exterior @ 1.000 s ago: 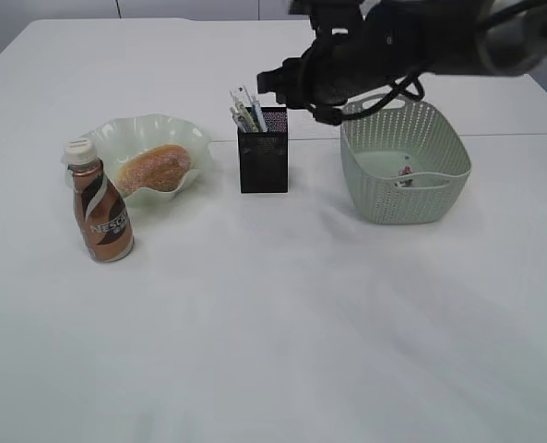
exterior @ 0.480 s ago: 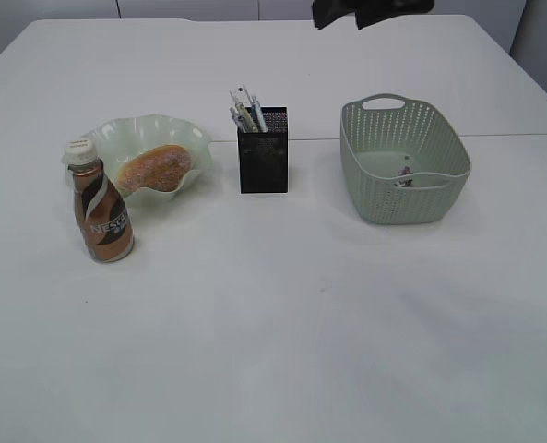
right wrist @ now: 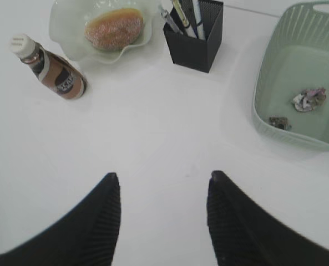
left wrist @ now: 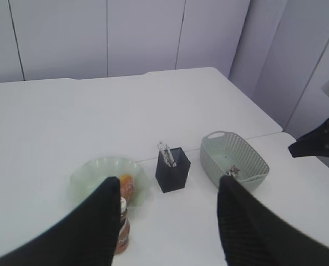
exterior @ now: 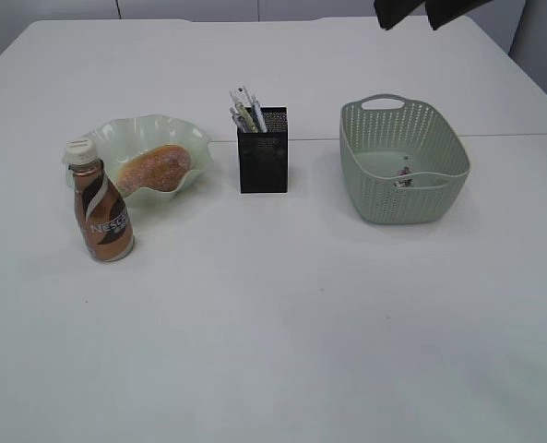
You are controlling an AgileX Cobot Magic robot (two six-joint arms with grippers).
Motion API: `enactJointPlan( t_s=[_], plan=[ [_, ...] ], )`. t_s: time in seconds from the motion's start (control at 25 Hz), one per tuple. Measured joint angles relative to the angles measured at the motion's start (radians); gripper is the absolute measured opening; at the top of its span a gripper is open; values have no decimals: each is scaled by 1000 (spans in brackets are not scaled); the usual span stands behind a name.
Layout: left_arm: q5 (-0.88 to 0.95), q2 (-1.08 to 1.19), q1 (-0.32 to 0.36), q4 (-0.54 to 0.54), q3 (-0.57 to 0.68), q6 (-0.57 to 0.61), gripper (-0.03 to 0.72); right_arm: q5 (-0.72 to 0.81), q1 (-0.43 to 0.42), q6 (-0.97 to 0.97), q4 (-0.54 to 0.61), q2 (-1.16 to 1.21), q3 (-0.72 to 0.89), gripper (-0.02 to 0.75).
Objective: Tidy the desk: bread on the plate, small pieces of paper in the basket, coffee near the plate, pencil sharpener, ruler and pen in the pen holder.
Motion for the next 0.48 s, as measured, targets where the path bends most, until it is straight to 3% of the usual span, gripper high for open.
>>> enactJointPlan(
  t_s=[0.48],
  plan=[
    [2,-289,0,-43,442,164,368,-4,0,0,-19,-248,41,407]
  ],
)
